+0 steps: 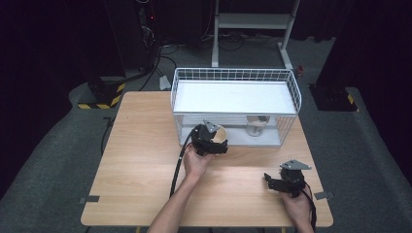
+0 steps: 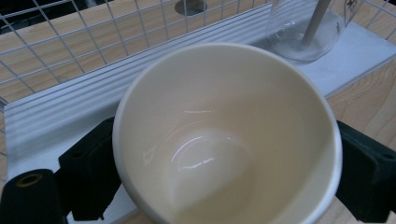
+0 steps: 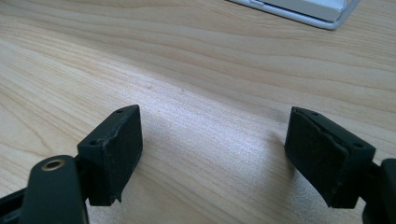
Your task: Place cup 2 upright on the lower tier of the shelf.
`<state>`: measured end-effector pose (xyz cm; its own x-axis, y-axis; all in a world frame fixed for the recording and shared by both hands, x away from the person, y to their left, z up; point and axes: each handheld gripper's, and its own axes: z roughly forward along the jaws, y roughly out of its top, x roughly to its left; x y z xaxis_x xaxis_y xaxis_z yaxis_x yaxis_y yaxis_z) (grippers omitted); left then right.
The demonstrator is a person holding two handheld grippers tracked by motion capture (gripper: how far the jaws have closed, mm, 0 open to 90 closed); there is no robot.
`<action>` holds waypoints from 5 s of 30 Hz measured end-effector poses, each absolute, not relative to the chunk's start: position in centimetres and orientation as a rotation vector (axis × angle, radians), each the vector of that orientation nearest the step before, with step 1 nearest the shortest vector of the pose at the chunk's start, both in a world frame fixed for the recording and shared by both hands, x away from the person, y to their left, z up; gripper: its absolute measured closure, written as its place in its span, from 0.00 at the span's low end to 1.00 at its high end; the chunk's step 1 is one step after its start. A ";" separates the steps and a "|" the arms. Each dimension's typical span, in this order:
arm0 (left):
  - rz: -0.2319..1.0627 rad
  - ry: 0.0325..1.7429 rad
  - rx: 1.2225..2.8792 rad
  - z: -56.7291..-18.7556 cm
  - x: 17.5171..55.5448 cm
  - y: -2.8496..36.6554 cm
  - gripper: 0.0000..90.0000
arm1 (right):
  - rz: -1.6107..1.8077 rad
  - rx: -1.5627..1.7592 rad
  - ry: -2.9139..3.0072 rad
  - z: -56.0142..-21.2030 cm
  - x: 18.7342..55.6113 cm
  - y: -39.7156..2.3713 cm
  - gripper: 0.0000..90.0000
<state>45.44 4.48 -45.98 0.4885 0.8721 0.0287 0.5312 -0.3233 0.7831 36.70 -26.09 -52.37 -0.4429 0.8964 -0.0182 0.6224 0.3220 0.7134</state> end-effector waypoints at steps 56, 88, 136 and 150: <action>0.592 1.181 1.910 -47.0 47.2 4.7 0.02 | 0.902 1.347 2.180 -52.4 36.7 -26.1 0.21; 0.596 1.264 1.933 -49.1 45.1 4.9 0.20 | 0.902 1.345 2.181 -52.4 36.7 -26.1 0.21; 0.606 1.362 1.929 -50.7 49.5 5.4 0.49 | 0.903 1.347 2.180 -52.4 36.7 -26.1 0.21; 0.588 1.359 1.950 -50.5 49.7 5.3 0.39 | 0.903 1.347 2.180 -52.4 36.7 -26.1 0.21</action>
